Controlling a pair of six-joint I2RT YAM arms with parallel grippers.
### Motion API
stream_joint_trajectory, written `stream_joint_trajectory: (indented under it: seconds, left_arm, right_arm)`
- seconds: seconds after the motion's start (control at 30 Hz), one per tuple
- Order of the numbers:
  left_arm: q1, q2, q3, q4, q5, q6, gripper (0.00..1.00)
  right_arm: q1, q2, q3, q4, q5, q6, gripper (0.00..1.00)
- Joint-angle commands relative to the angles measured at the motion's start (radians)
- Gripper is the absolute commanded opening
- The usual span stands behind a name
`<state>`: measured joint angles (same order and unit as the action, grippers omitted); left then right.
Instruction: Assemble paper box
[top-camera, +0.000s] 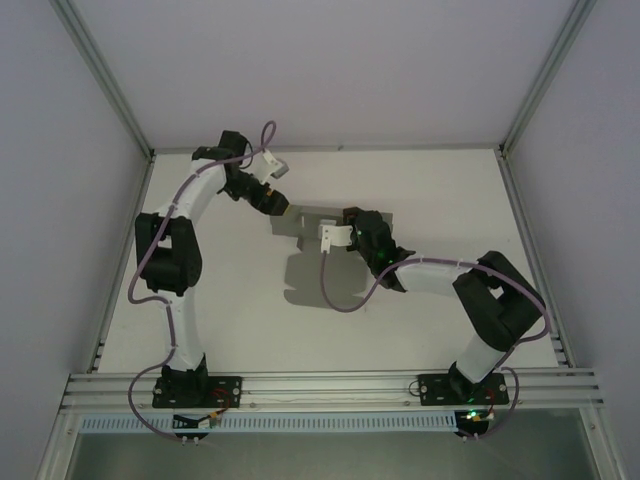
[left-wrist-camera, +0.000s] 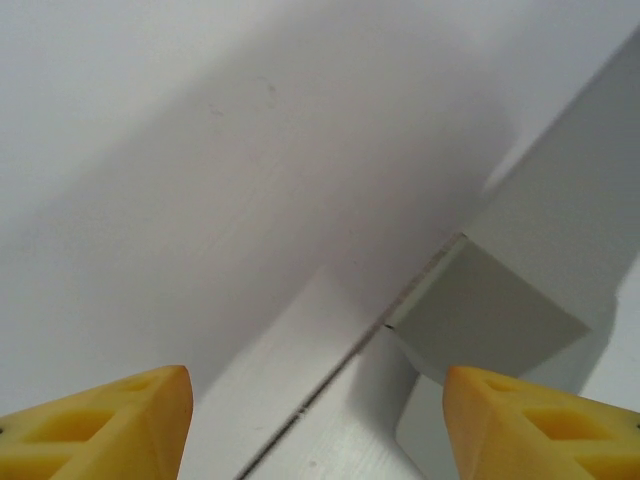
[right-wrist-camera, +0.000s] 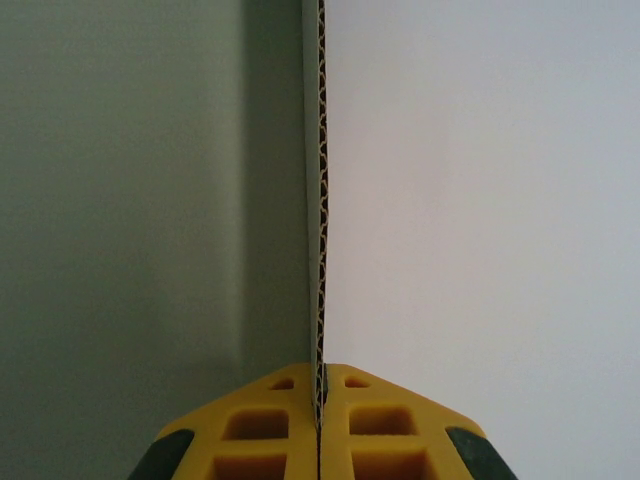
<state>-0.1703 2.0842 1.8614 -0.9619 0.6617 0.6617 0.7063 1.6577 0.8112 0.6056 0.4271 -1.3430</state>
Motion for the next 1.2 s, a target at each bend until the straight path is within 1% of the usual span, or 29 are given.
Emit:
stream_joint_trajectory:
  seconds: [0.0,0.07,0.17,0.23,0.3,0.33,0.43,0.5,0.6,0.7,0.77,0.8,0.9,0.93,1.0,1.1,1.17]
  left_arm:
    - [-0.014,-0.005,-0.002,-0.092,0.086,0.082,0.66]
    - [-0.016,0.016,0.006,-0.098,0.079,0.083,0.63]
    - [-0.023,0.055,0.048,-0.145,0.072,0.082,0.52]
    - [-0.026,0.055,0.041,-0.157,0.066,0.095,0.47]
    - [-0.027,0.038,0.006,-0.107,0.033,0.078,0.46]
    - [-0.027,0.031,-0.01,-0.086,0.032,0.072,0.45]
    - [-0.036,0.033,-0.013,-0.081,0.047,0.064,0.37]
    - [-0.043,0.036,-0.015,-0.072,0.013,0.05,0.31]
    - [-0.046,0.03,-0.032,-0.041,-0.038,0.018,0.27]
    - [-0.047,0.009,-0.069,0.039,-0.073,-0.068,0.16]
    - [-0.053,-0.009,-0.093,0.109,-0.126,-0.148,0.1]
    - [-0.057,-0.02,-0.107,0.15,-0.161,-0.196,0.0]
    - [-0.082,-0.053,-0.145,0.242,-0.283,-0.322,0.0]
    - [-0.096,-0.071,-0.168,0.283,-0.345,-0.381,0.0]
    - [-0.127,-0.115,-0.218,0.351,-0.431,-0.464,0.0]
    - [-0.185,-0.2,-0.312,0.435,-0.539,-0.588,0.0]
    - [-0.215,-0.252,-0.375,0.478,-0.602,-0.705,0.0]
  right_arm:
    - [0.005,-0.02,0.028,-0.017,0.005,0.031,0.0]
    - [0.005,-0.018,0.034,-0.025,-0.004,0.04,0.0]
    - [0.004,-0.007,0.043,-0.026,0.004,0.046,0.0]
    - [0.005,-0.006,0.042,-0.008,0.009,0.045,0.0]
    - [0.005,-0.015,0.045,-0.015,0.003,0.068,0.0]
    - [0.005,-0.019,0.049,-0.032,-0.001,0.083,0.0]
    - [0.005,-0.021,0.058,-0.044,-0.006,0.097,0.0]
    - [0.006,-0.016,0.059,-0.029,0.008,0.09,0.0]
    - [0.006,-0.022,0.051,-0.005,0.015,0.093,0.0]
    - [0.007,-0.029,0.045,-0.012,0.027,0.116,0.0]
    - [0.011,-0.023,0.032,0.02,0.05,0.11,0.0]
    - [0.015,-0.019,0.023,0.058,0.06,0.106,0.0]
    - [0.021,-0.008,0.013,0.099,0.09,0.111,0.0]
    - [0.026,-0.001,0.008,0.127,0.104,0.111,0.0]
    - [0.031,0.01,0.001,0.168,0.119,0.108,0.0]
    - [0.034,0.03,-0.007,0.199,0.131,0.112,0.0]
    - [0.033,0.054,-0.012,0.229,0.135,0.107,0.0]
